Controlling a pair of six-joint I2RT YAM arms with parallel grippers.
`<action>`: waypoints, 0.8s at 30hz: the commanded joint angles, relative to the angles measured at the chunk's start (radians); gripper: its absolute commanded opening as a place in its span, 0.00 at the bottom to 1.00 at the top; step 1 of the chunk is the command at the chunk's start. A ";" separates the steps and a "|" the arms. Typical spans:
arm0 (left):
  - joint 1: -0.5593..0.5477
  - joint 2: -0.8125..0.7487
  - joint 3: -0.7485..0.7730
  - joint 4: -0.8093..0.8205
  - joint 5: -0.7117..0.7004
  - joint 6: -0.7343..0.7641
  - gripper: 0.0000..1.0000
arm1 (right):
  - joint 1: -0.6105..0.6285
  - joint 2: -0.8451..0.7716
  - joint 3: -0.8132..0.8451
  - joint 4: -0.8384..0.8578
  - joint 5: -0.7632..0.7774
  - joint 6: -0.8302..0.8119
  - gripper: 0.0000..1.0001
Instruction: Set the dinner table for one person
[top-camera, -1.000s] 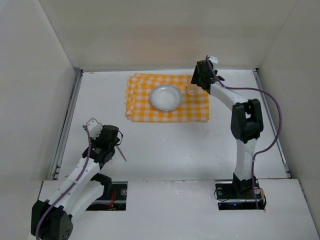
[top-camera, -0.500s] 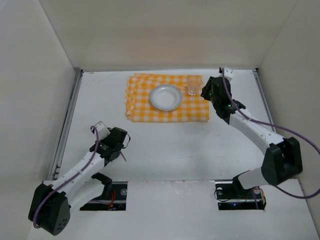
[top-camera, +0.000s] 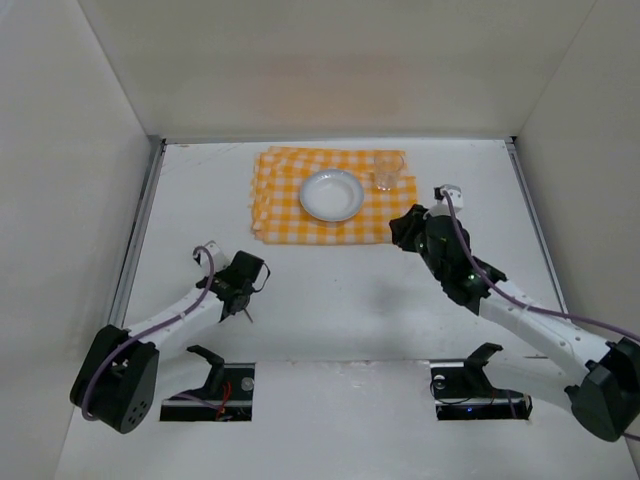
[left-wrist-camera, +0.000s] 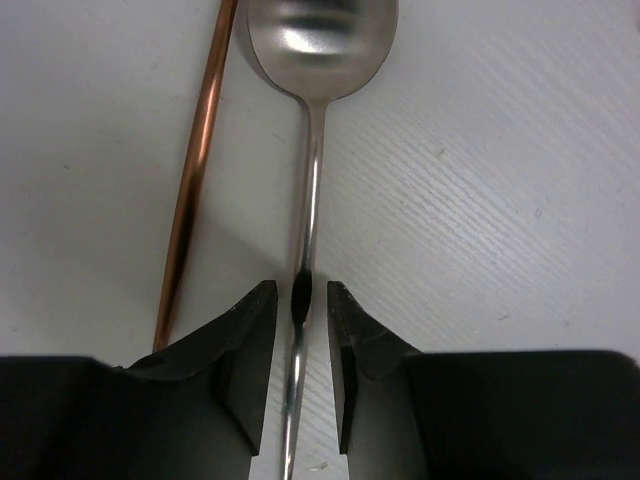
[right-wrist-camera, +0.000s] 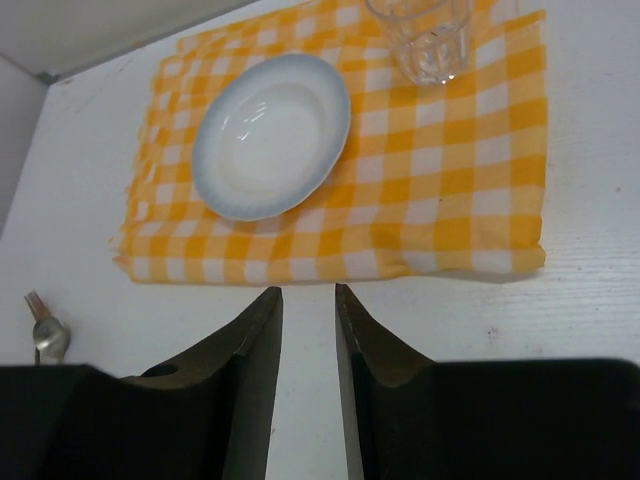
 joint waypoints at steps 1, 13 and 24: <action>0.005 0.024 -0.022 0.044 0.031 -0.010 0.21 | 0.052 -0.062 -0.063 0.062 0.026 -0.014 0.39; -0.093 -0.231 0.051 -0.014 -0.044 0.120 0.00 | 0.074 -0.174 -0.236 0.171 0.069 0.039 0.62; -0.380 0.058 0.409 0.262 0.026 0.382 0.00 | -0.029 -0.334 -0.346 0.197 0.144 0.124 0.52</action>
